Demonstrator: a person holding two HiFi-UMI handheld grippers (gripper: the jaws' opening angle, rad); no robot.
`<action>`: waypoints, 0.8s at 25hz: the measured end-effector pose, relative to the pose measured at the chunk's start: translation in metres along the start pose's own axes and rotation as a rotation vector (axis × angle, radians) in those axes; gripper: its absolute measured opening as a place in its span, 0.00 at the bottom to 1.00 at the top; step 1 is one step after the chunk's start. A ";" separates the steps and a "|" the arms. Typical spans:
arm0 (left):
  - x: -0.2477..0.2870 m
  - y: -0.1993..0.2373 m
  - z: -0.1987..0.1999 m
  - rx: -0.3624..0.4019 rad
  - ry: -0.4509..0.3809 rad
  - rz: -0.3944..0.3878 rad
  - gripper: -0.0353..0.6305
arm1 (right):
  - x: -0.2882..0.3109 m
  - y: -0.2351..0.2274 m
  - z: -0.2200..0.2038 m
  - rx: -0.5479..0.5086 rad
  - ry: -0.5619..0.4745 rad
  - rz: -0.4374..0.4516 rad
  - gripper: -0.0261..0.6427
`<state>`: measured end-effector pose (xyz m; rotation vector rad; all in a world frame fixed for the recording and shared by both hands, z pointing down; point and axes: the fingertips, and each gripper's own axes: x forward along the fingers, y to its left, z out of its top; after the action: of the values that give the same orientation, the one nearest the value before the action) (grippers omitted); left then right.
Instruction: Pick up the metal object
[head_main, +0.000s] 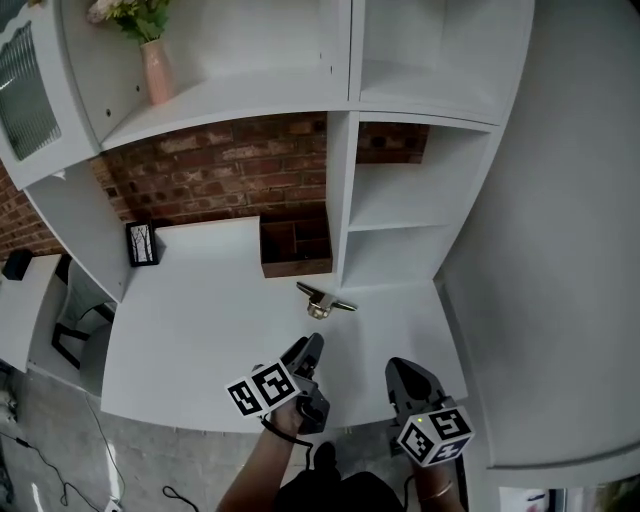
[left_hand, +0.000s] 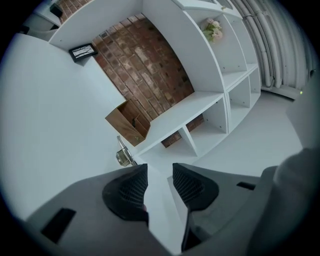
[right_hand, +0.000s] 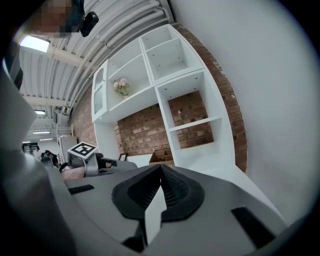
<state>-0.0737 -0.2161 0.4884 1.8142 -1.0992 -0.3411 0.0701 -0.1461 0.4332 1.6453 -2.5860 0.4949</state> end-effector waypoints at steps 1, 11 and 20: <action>0.005 0.002 0.000 -0.001 0.007 0.003 0.26 | 0.004 -0.002 0.000 0.001 0.003 -0.001 0.05; 0.050 0.036 0.003 -0.053 0.035 0.086 0.29 | 0.054 -0.024 0.000 -0.011 0.042 0.037 0.05; 0.092 0.062 0.010 -0.098 0.023 0.174 0.29 | 0.111 -0.044 0.006 -0.008 0.094 0.127 0.05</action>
<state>-0.0625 -0.3041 0.5555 1.6195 -1.1944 -0.2654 0.0611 -0.2622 0.4605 1.4246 -2.6311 0.5527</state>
